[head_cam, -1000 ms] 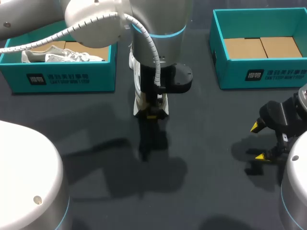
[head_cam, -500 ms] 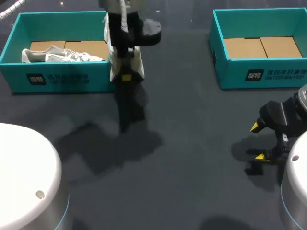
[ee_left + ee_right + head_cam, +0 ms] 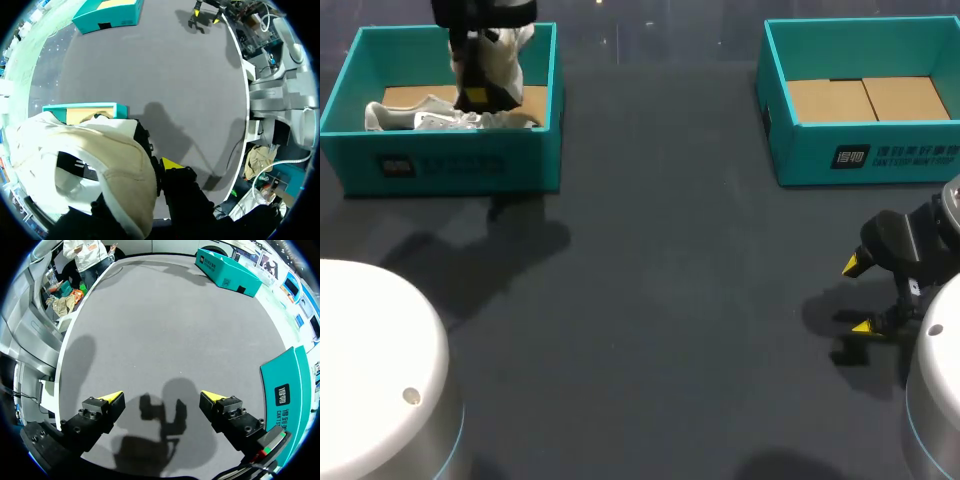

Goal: Take the shoe out of the shoebox, open the shoe tongue, remove and reinsert the insole, then place the shoe into the shoebox

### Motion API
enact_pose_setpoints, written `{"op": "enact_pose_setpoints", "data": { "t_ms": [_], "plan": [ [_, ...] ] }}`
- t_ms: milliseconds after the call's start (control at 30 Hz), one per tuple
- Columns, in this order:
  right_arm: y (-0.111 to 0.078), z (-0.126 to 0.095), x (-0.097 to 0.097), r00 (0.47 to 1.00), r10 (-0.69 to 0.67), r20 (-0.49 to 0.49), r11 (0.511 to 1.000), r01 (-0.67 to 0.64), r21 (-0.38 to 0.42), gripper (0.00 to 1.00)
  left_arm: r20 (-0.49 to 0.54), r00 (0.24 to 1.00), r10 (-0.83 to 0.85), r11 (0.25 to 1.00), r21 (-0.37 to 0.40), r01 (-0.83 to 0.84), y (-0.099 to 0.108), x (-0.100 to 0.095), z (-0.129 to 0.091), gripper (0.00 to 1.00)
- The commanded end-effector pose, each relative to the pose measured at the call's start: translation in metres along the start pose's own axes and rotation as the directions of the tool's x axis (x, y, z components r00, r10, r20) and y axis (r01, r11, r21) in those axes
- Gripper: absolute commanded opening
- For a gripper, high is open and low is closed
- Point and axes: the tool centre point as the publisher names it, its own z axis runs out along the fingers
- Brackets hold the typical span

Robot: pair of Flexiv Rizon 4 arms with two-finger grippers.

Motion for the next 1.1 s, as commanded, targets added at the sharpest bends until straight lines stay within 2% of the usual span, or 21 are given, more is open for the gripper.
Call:
{"op": "enact_pose_setpoints", "data": {
  "t_ms": [33,100,600,733,933,1100],
  "plan": [
    [0.000,-0.001,0.002,1.000,0.000,0.003,1.000,0.000,0.002,1.00,-0.002,1.000,0.022,1.000,0.009,-0.022,0.055,-0.042,-0.002,0.00],
    [0.000,-0.001,0.002,1.000,0.000,0.003,1.000,0.000,0.002,1.00,0.010,0.999,0.048,0.998,0.026,-0.048,0.075,-0.065,-0.005,0.00],
    [0.000,-0.001,0.002,1.000,0.000,0.003,1.000,0.000,0.002,1.00,0.010,0.999,0.048,0.998,0.026,-0.048,0.075,-0.065,-0.005,0.00],
    [0.000,-0.001,0.002,1.000,0.000,0.003,1.000,0.000,0.002,1.00,-0.033,0.995,0.094,0.995,0.018,-0.093,0.089,-0.101,0.000,0.00],
    [0.000,-0.001,0.002,1.000,0.000,0.003,1.000,0.000,0.002,1.00,-0.029,0.995,0.094,0.995,-0.031,-0.095,0.119,-0.160,0.013,0.00],
    [0.000,-0.001,0.002,1.000,0.000,0.003,1.000,0.000,0.002,1.00,-0.048,0.994,0.099,0.995,-0.019,-0.100,0.146,-0.196,0.016,0.00]
  ]
}}
